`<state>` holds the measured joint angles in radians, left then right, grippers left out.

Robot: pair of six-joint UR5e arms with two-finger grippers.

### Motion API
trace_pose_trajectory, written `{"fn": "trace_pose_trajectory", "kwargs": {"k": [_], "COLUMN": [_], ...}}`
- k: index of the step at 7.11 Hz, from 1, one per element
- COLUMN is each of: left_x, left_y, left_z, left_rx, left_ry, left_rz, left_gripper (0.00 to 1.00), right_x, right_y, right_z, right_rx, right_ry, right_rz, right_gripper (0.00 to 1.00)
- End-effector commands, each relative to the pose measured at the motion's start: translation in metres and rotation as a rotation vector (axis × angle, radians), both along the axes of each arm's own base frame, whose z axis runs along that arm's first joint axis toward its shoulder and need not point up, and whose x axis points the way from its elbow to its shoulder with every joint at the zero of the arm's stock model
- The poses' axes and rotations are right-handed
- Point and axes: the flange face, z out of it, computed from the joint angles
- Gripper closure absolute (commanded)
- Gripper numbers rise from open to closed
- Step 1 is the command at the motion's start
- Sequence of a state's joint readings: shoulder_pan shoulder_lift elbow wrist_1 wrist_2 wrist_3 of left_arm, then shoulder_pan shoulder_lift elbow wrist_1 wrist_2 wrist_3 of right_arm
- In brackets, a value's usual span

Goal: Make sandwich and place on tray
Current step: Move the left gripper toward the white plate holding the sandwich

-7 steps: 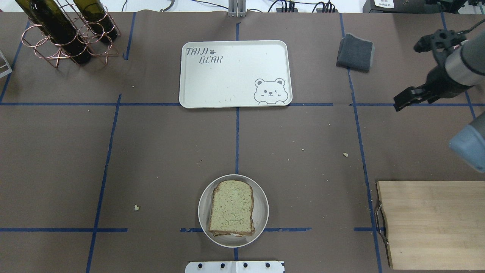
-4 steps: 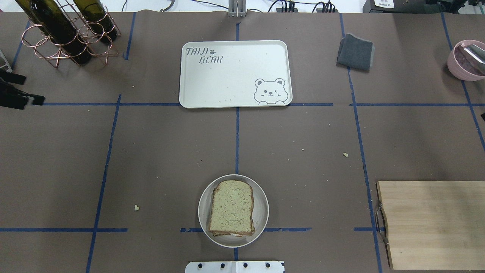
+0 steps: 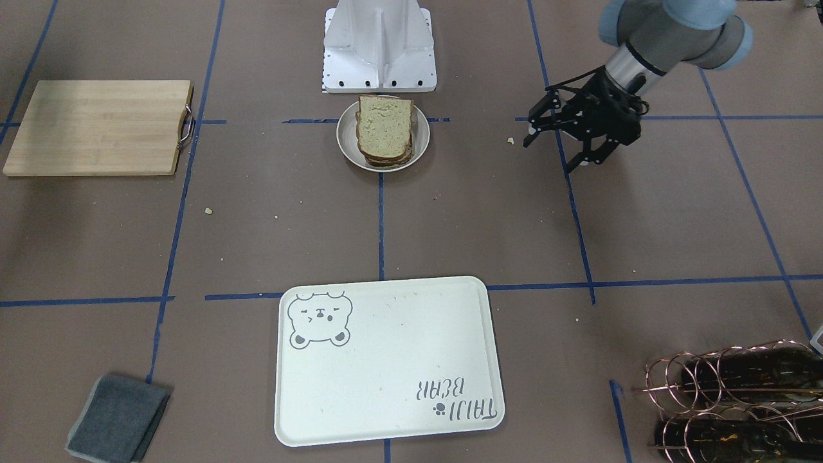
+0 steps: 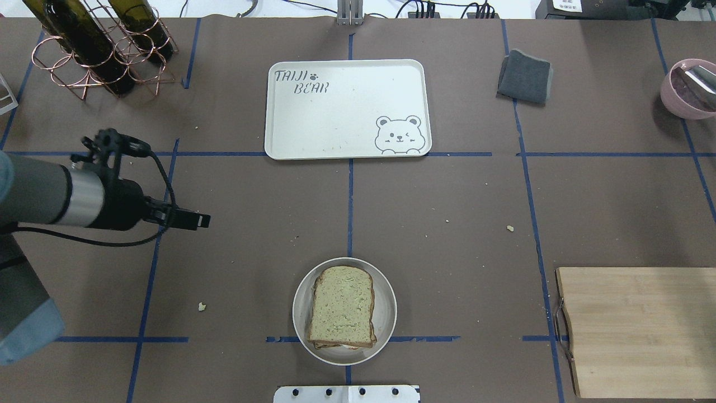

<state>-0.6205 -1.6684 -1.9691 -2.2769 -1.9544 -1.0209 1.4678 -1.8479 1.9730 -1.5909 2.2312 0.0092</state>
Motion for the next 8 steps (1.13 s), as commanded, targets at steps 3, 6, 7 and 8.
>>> {"fn": "trace_pose_trajectory", "kwargs": {"k": [3,6,7,8], "left_x": [0.14,0.179,0.183,0.186], "left_y": [0.108,0.103,0.105,0.109], "left_z": [-0.041,-0.04,-0.046,-0.046], "left_rx": [-0.225,-0.234,-0.233,-0.233], "left_ry": [-0.021,-0.042,-0.033,-0.034], "left_rz": [-0.067,-0.067,-0.058,-0.05], "left_gripper": [0.29,0.43,0.47,0.57], "right_x": [0.008,0.012,0.013,0.014], "right_y": [0.008,0.01,0.01,0.01], "right_z": [0.007,0.009,0.01,0.01], "right_rx": [-0.019,-0.026,-0.028,-0.027], "right_ry": [0.001,0.001,0.002,0.003], "right_rz": [0.019,0.032,0.034,0.034], "right_gripper": [0.0,0.0,0.0,0.0]}}
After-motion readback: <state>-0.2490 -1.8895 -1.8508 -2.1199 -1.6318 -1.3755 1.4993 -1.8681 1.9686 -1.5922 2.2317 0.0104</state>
